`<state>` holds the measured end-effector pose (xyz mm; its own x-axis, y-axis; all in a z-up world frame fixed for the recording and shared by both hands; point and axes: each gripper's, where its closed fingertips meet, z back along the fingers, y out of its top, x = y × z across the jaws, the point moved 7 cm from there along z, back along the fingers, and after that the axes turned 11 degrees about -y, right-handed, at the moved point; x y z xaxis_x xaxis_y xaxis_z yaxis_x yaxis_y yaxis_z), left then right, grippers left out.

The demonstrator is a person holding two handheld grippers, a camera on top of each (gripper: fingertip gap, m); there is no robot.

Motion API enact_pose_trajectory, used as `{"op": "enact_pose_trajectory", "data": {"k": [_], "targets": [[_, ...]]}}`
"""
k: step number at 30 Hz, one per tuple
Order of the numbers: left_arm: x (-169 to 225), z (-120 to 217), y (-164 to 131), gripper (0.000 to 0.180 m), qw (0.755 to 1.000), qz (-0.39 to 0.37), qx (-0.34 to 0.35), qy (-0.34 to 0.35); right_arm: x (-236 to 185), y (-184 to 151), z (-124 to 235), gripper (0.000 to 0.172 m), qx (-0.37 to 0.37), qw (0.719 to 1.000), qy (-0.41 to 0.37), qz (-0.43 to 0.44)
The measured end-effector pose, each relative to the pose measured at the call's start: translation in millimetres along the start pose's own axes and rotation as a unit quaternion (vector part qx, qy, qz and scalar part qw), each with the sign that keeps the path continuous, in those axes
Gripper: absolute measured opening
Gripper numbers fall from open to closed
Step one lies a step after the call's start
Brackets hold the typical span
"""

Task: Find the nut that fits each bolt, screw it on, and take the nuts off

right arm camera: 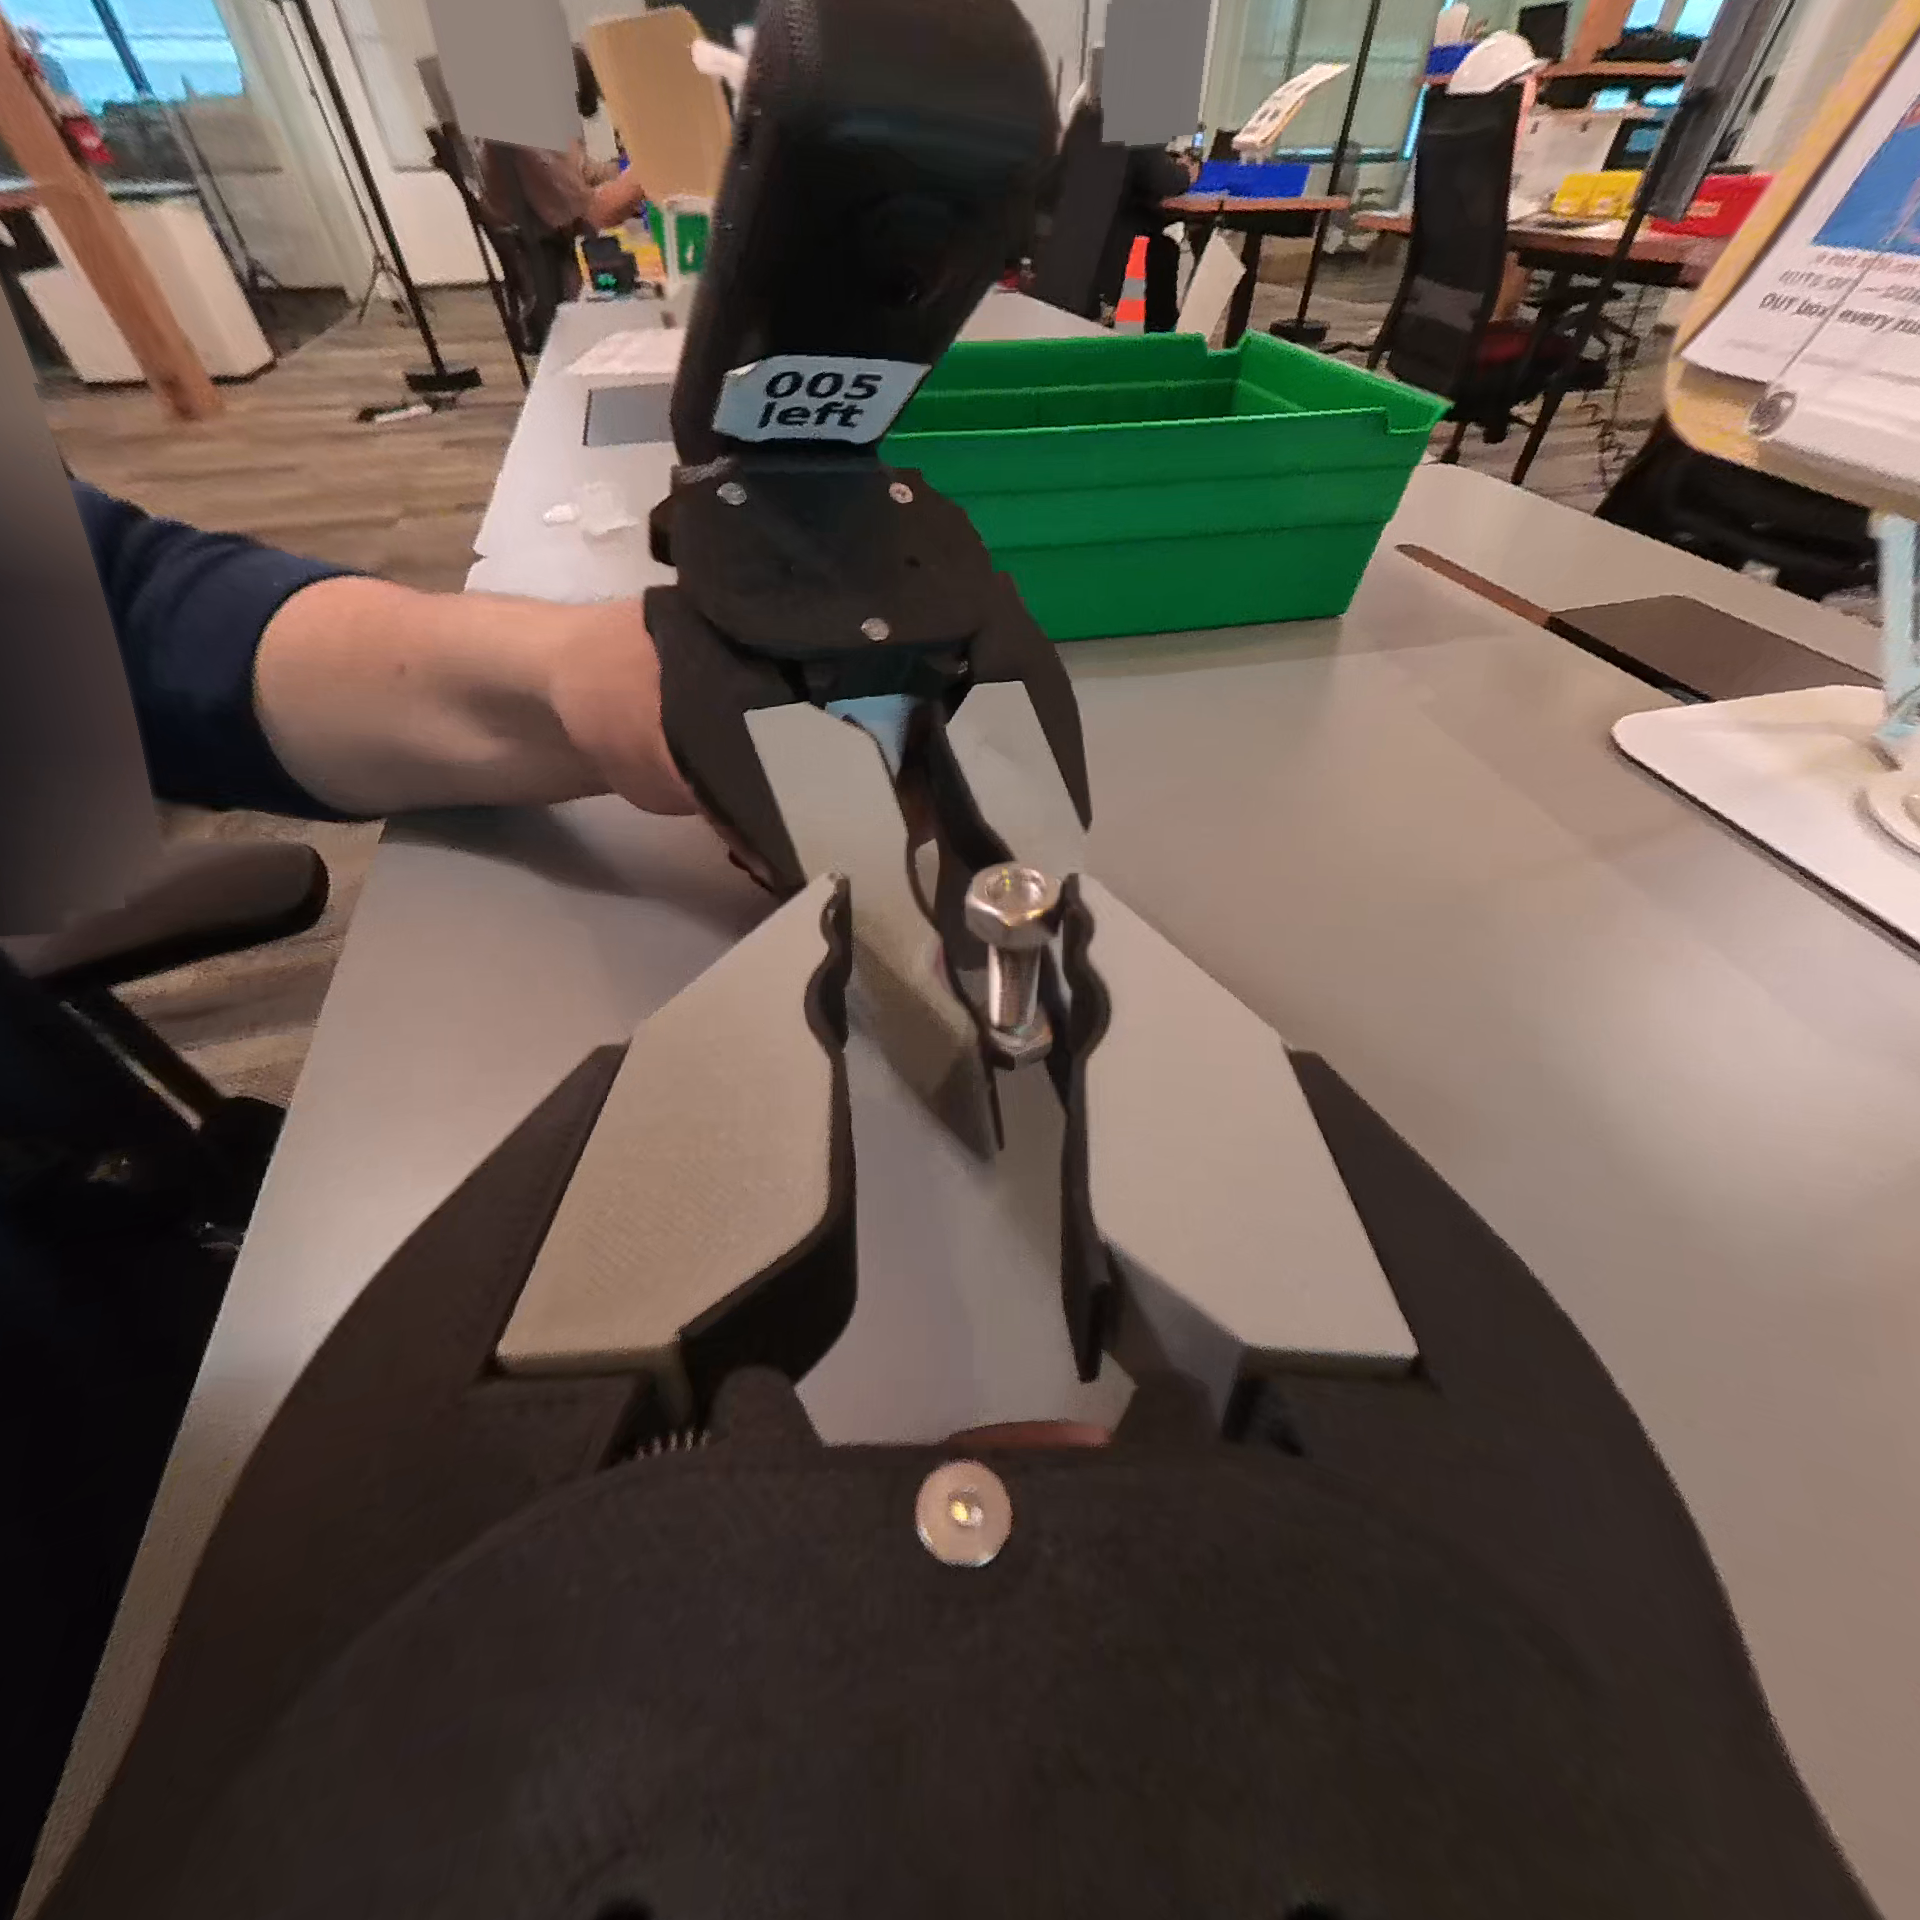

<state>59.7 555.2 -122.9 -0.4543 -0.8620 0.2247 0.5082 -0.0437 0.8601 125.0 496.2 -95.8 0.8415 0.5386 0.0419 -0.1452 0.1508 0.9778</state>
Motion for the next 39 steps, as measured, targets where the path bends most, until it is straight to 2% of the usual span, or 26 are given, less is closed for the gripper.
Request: {"op": "enact_pose_trajectory", "data": {"k": [1, 2, 3, 4, 7, 10, 12, 14, 15, 16, 18, 20, 23, 24, 26, 27, 28, 29, 31, 32, 34, 36, 38, 39], "targets": [[-2.0, 1.7, -0.4, 0.017, 1.000, 0.004, 0.002, 0.003, 0.1, -0.7, 3.5, 0.039, 0.002, 1.000, -0.007, 0.005], [-4.6, 3.7, -0.8, 0.017, 1.000, 0.010, 0.004, 0.007, 0.5, -1.4, 8.9, 0.031, 0.005, 1.000, -0.007, 0.007], [-7.2, 5.8, -1.2, 0.017, 1.000, 0.016, 0.007, 0.009, 0.0, -1.5, 15.1, 0.017, 0.012, 1.000, 0.003, 0.004], [-8.6, 7.3, -1.4, 0.017, 1.000, 0.020, 0.010, 0.006, 2.1, -0.7, 19.2, 0.018, 0.023, 1.000, 0.000, -0.007], [-7.8, 7.5, -1.0, 0.017, 1.000, 0.018, 0.011, 0.002, 13.4, 0.8, 16.7, 0.042, 0.022, 0.999, -0.026, -0.029], [-1.3, 3.2, 0.9, 0.017, 1.000, 0.009, 0.007, -0.006, 12.3, 2.2, 3.0, 0.049, 0.012, 0.999, -0.009, -0.037], [-0.4, 2.0, 1.2, 0.017, 1.000, 0.005, 0.005, -0.005, 5.2, 0.1, -0.9, 0.039, 0.004, 0.999, 0.019, -0.036], [-4.5, 4.6, 0.0, 0.017, 1.000, 0.009, 0.006, 0.003, 1.9, -1.3, 4.6, 0.042, 0.006, 0.999, 0.022, -0.026], [-8.6, 7.4, -1.0, 0.017, 1.000, 0.016, 0.008, 0.011, 0.4, -1.4, 11.0, 0.023, 0.013, 0.999, 0.030, -0.016], [-12.9, 10.8, -2.0, 0.017, 1.000, 0.023, 0.011, 0.016, -0.5, 0.3, 17.5, 0.014, 0.030, 0.999, 0.039, -0.020], [-18.1, 15.3, -3.4, 0.017, 0.999, 0.031, 0.016, 0.019, 7.8, 2.8, 22.4, 0.026, 0.047, 0.998, 0.017, -0.045], [-16.5, 14.2, -2.6, 0.017, 0.999, 0.032, 0.021, 0.011, 17.0, 2.1, 17.2, 0.044, 0.037, 0.997, -0.002, -0.064], [-5.4, 5.9, 0.4, 0.017, 1.000, 0.020, 0.018, -0.012, 21.8, 0.2, 2.2, 0.056, 0.012, 0.997, -0.016, -0.075], [-2.4, 3.7, 1.4, 0.017, 1.000, 0.016, 0.016, -0.015, 18.0, -1.2, -1.3, 0.055, 0.004, 0.997, -0.003, -0.071], [-3.7, 3.6, 1.7, 0.017, 1.000, 0.013, 0.014, -0.006, 6.0, -3.2, -0.8, 0.040, -0.002, 0.998, 0.036, -0.056], [-7.0, 6.2, 0.8, 0.017, 1.000, 0.017, 0.015, -0.002, 4.0, -3.7, 1.9, 0.043, -0.002, 0.998, 0.034, -0.046], [-11.9, 10.3, -0.5, 0.017, 0.999, 0.027, 0.020, 0.005, 1.6, -3.7, 7.0, 0.024, 0.001, 0.998, 0.045, -0.033], [-17.9, 15.3, -2.2, 0.017, 0.999, 0.038, 0.024, 0.014, -1.1, -1.0, 13.1, 0.014, 0.017, 0.997, 0.062, -0.034], [-25.8, 22.1, -5.1, 0.017, 0.998, 0.044, 0.023, 0.027, 4.9, 4.7, 19.5, 0.021, 0.049, 0.996, 0.045, -0.056], [-25.7, 22.2, -5.1, 0.017, 0.998, 0.043, 0.023, 0.025, 10.7, 4.8, 18.4, 0.031, 0.050, 0.996, 0.027, -0.065], [-18.2, 16.1, -2.5, 0.017, 0.999, 0.040, 0.027, 0.003, 20.4, 2.2, 10.3, 0.046, 0.030, 0.997, -0.005, -0.076], [-5.8, 6.3, 0.1, 0.017, 0.999, 0.029, 0.021, -0.022, 21.7, -0.5, 0.2, 0.052, 0.012, 0.997, -0.015, -0.080], [3.3, -1.1, 2.6, 0.017, 0.999, 0.019, 0.016, -0.038, 11.8, -3.6, -4.7, 0.045, -0.001, 0.998, 0.016, -0.067], [2.7, -2.0, 2.2, 0.017, 0.999, 0.017, 0.012, -0.033, 5.7, -2.1, -2.0, 0.031, 0.008, 0.997, 0.041, -0.060]]}}
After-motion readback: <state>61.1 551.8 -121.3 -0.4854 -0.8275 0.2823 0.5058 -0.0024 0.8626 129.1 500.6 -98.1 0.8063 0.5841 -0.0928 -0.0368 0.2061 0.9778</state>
